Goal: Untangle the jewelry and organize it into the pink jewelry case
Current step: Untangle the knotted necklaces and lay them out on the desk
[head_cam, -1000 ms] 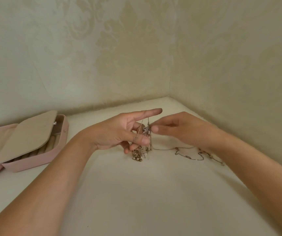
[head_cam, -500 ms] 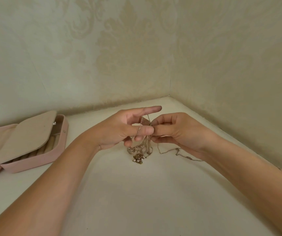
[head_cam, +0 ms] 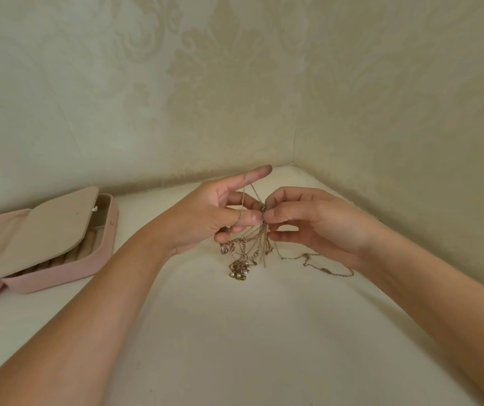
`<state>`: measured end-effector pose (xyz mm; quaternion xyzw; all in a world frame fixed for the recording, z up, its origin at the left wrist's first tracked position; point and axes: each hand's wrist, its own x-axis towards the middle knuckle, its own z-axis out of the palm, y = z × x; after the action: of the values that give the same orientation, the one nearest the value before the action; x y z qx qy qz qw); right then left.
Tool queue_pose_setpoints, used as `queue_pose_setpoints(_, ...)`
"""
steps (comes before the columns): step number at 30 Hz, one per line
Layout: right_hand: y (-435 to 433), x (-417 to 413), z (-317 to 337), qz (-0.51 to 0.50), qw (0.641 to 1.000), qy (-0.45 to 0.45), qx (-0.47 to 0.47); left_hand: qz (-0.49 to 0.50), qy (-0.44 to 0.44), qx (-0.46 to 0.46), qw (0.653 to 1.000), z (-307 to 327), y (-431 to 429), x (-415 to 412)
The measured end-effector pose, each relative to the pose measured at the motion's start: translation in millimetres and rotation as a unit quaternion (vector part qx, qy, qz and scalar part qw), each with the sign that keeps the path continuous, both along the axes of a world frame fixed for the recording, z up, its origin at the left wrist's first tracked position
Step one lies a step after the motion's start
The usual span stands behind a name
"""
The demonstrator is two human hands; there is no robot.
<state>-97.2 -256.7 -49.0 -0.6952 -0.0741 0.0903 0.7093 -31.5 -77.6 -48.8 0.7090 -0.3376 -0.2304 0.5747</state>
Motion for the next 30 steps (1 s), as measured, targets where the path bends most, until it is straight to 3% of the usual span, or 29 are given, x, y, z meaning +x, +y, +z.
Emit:
queue_pose_setpoints(4, 3.4, 1.7, -3.1, -0.011, 1.000, 0.001, 0.002, 0.009, -0.008, 0.005, 1.000, -1.0, -3.4, -2.1)
queue_pose_setpoints(9, 7.5, 3.0, -2.4, -0.112, 0.992, -0.052, 0.012, -0.006, 0.010, -0.047, 0.999, 0.0, -6.3, -3.1)
queue_pose_setpoints(14, 7.8, 0.9, -2.1, -0.197, 0.949, -0.179, -0.168, -0.016, 0.034, -0.080, 0.996, 1.0, -7.2, -5.2)
queue_pose_setpoints(18, -2.7, 2.9, -4.2, -0.238, 0.903, -0.173, -0.313, -0.015, 0.063, -0.123, 0.990, 4.6, -7.7, -8.5)
queue_pose_setpoints(25, -7.4, -1.0, 4.8, -0.144, 0.980, -0.086, -0.111, 0.073, 0.004, -0.021, 0.997, -2.7, -8.6, -3.9)
queue_pose_setpoints(30, -10.0, 0.0, 4.4, -0.046, 0.997, -0.049, -0.030, 0.079, -0.003, -0.058, 0.995, -4.6, -12.1, -4.7)
